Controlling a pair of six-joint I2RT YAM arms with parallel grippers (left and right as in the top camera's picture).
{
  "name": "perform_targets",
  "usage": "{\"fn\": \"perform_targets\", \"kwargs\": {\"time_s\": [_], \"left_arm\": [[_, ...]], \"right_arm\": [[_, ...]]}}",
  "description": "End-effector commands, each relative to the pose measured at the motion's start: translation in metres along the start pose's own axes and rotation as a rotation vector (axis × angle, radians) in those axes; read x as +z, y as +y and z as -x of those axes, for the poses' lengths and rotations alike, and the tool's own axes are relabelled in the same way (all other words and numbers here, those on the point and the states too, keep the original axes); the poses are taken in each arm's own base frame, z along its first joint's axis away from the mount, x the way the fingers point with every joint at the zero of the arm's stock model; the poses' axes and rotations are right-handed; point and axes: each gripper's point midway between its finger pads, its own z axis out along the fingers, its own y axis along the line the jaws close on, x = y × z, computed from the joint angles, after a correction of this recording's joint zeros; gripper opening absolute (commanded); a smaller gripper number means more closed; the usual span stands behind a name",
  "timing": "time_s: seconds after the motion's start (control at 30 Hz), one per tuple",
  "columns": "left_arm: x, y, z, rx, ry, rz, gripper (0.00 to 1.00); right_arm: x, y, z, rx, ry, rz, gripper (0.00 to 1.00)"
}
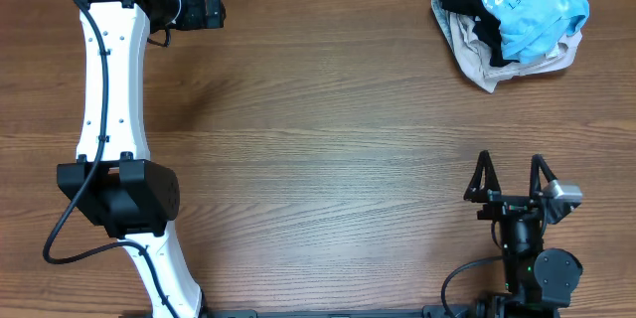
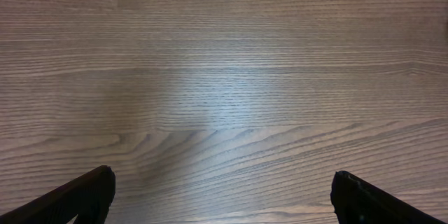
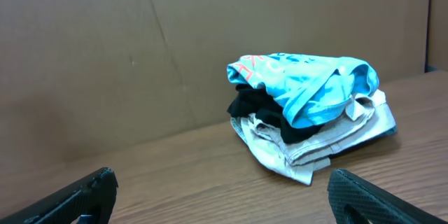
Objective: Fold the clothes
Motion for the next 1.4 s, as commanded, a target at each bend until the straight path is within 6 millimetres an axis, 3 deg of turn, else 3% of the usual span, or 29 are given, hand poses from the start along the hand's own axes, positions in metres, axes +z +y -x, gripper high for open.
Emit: {"fn": "perform_targets", "kwargs": {"time_s": [0.0,0.27,0.5,0.7,1.37], "left_arm": [[-0.003,-0.003,0.000,-0.007,-0.004,0.001,1.00],[-0.003,-0.003,0.000,-0.007,-0.004,0.001,1.00],[-0.003,-0.003,0.000,-0.007,-0.004,0.001,1.00],[-0.003,-0.003,0.000,-0.007,-0.004,0.001,1.00],[-0.003,-0.003,0.000,-0.007,-0.004,0.001,1.00]], "right_arm": [[0.000,0.000,-0.006,0.007,0.000,0.011,1.00],[0.001,-0.005,-0.028,0.012,0.042,0.004,1.00],[0.000,-0.007,-0.032,-0.007,0.061,-0.003,1.00],[0.000,0.003,-0.036,-0.174,0.076,0.060,1.00],[0.000,0.008,-0.039,-0.163,0.086,0.080,1.00]]}}
